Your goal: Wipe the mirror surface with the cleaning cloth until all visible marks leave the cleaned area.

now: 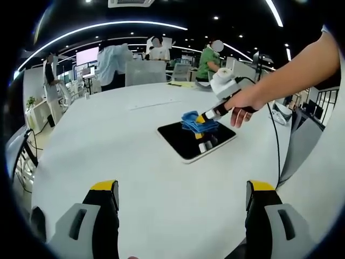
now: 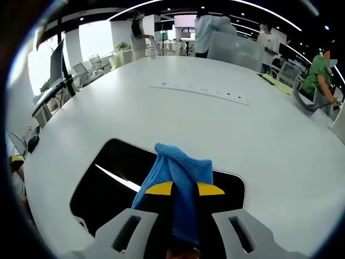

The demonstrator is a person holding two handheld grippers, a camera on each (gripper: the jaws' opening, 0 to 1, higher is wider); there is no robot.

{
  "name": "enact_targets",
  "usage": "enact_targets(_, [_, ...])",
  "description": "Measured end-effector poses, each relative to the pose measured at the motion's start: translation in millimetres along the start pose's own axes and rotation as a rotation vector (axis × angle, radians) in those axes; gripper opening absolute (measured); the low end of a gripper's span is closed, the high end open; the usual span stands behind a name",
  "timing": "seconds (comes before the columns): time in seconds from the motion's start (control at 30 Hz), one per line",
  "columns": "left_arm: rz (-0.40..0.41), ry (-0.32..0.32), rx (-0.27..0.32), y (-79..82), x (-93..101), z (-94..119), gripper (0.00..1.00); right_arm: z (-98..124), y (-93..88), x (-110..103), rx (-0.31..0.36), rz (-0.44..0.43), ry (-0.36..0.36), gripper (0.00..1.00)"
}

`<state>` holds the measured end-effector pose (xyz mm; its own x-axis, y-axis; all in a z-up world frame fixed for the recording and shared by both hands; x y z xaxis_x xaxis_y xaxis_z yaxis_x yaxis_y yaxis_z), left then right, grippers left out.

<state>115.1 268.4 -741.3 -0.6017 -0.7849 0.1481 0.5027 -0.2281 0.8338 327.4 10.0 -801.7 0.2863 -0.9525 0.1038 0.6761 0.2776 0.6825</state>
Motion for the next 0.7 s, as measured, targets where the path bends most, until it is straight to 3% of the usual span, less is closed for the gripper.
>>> enact_targets(0.7, [-0.012,-0.015,-0.007,-1.6,4.1,2.3,0.99,12.4,-13.5,-8.1,0.030,0.003,0.006,0.11])
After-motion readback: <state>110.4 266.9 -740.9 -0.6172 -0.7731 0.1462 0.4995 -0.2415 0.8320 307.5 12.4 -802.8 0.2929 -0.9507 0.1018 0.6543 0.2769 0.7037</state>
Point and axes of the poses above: the point that each gripper's makers call its tool centre point, and the gripper's own axes: z roughly backward along the fingers, x roughly to its right, y roughly out of its top, the point moved 6 cm from there along z, roughly backward along the fingers, and after that the axes turned 6 degrees about -y, right-handed, at the moved point
